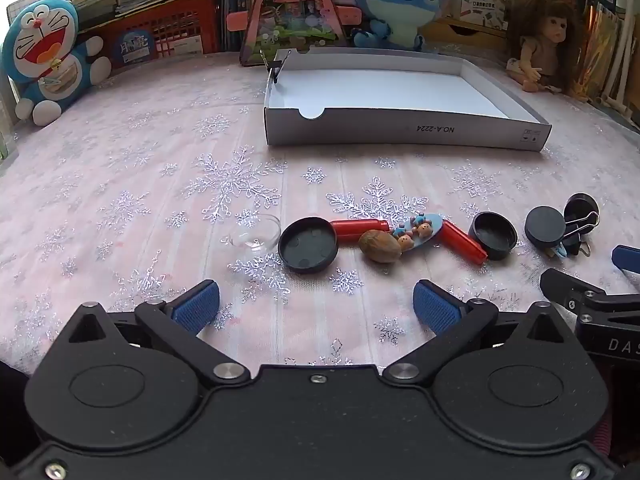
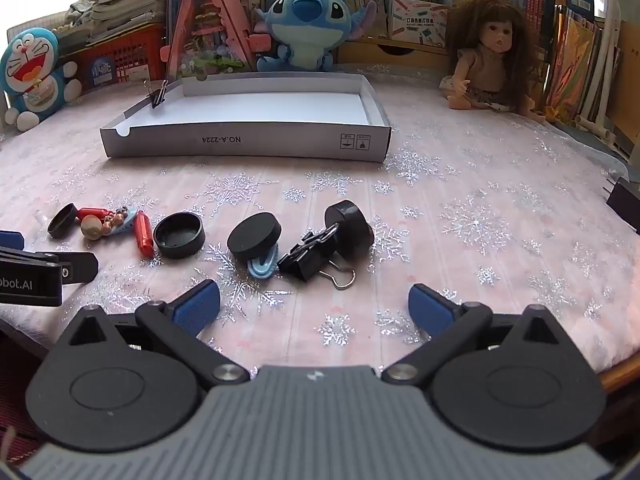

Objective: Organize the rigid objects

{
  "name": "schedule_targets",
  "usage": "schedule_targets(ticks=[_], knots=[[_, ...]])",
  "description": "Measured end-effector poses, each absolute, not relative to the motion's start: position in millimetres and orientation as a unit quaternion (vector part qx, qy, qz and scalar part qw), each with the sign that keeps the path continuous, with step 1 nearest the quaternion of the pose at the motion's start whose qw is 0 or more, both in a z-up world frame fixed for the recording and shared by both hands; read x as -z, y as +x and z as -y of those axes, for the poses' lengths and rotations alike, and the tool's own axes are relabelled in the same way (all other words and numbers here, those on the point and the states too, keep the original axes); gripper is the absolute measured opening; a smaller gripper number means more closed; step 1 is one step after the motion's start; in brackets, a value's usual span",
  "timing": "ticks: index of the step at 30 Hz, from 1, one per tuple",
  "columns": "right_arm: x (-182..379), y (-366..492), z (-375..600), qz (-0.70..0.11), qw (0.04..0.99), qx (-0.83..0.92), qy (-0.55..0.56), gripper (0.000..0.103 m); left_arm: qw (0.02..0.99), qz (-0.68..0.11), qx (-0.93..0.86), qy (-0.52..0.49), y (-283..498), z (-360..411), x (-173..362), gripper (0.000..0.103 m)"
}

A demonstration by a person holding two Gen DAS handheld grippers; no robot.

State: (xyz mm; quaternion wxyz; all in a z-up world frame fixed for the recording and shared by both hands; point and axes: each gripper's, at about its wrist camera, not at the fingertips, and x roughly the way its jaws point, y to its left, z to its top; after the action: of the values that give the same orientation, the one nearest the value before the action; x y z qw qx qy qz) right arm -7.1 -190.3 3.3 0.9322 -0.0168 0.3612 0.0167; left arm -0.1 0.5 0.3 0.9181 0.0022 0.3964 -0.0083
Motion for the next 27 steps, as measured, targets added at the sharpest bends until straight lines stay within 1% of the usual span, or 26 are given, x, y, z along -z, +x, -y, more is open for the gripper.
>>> schedule_targets(ticks=[27], knots=[[-4.0, -7.7, 189.3, -0.363, 0.931, -0.017, -0.015, 0.103, 0.918, -0.397, 0.005, 0.008, 0.0, -0.1, -0.1, 0.103]])
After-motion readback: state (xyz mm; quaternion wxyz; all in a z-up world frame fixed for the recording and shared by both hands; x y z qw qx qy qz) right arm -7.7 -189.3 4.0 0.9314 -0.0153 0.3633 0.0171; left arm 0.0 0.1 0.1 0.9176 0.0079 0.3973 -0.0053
